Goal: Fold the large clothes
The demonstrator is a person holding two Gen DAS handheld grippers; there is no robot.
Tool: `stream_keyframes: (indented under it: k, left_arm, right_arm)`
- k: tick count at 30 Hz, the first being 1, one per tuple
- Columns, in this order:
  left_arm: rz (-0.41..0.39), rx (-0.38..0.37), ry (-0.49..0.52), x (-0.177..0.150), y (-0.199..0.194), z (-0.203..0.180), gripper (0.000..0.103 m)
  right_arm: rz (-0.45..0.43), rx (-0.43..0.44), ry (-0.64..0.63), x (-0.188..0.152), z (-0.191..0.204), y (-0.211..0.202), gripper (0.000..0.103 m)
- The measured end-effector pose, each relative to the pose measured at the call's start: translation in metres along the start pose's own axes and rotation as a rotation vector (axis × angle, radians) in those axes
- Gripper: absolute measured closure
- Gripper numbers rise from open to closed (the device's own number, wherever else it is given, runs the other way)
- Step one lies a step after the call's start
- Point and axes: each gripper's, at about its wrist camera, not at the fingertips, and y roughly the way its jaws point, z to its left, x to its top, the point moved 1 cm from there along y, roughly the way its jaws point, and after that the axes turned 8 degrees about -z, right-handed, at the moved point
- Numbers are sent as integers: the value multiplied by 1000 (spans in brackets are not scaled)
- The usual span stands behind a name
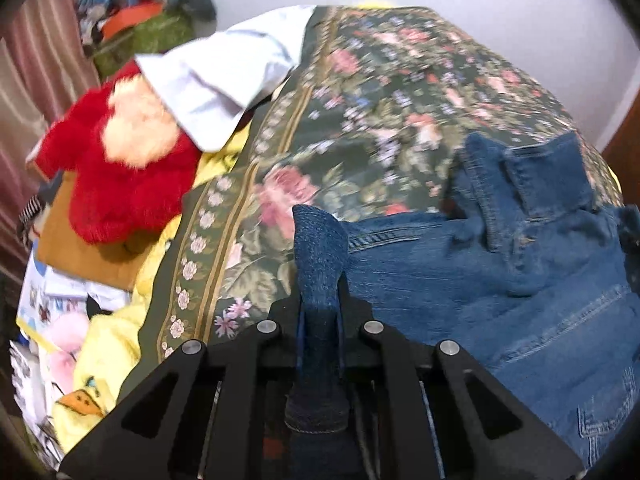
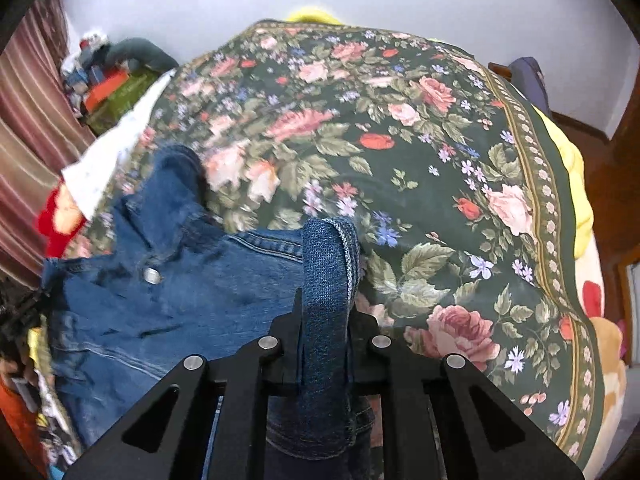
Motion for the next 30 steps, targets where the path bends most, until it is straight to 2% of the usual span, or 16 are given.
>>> stream_keyframes:
  k: [3,6,12,14,16,17,18,20,24,27,30]
  left_arm:
    - [26,-31,-58,-6,12,8,90]
    - [21,-42,-81,-10,15,9,90]
    - [27,28,39,-15,9,-9,80]
    - [24,46,69,-18,6,-12,76]
    - [22,63,98,-23,1,-14,73]
    - [24,68,102,-24,0,-14,72]
    - [29,78,104,-24,-4,-15,71]
    - [32,104,99,-23,-14,-14,61]
    - [-1,79,83,-16,-47,-13,61]
    - [-54,69,72,-10,-80,-15,56]
    - [-132,51,77,-8,-119,-21,43]
  right_arm:
    - [14,-9,-14,-7,-5,6,91]
    - [45,-9,-14,-12,-12,8,85]
    - [99,-32,-33,-19,-14,5,82]
    - [104,-71,-52,-23,-15,1,67]
    - [83,-158,-74,-27,-18,-4,21]
    - [64,-203,-81,-29,-22,-6,14]
    - [45,-214,-76,-31,-26,-10,11]
    - [69,-157,-14,-35,-37,-15,11]
    - [53,-74,104,-35,-49,-44,11]
    - [-8,-73,87,-30,-43,-81,11]
    - [-74,-56,58,-28,-32,-128,11]
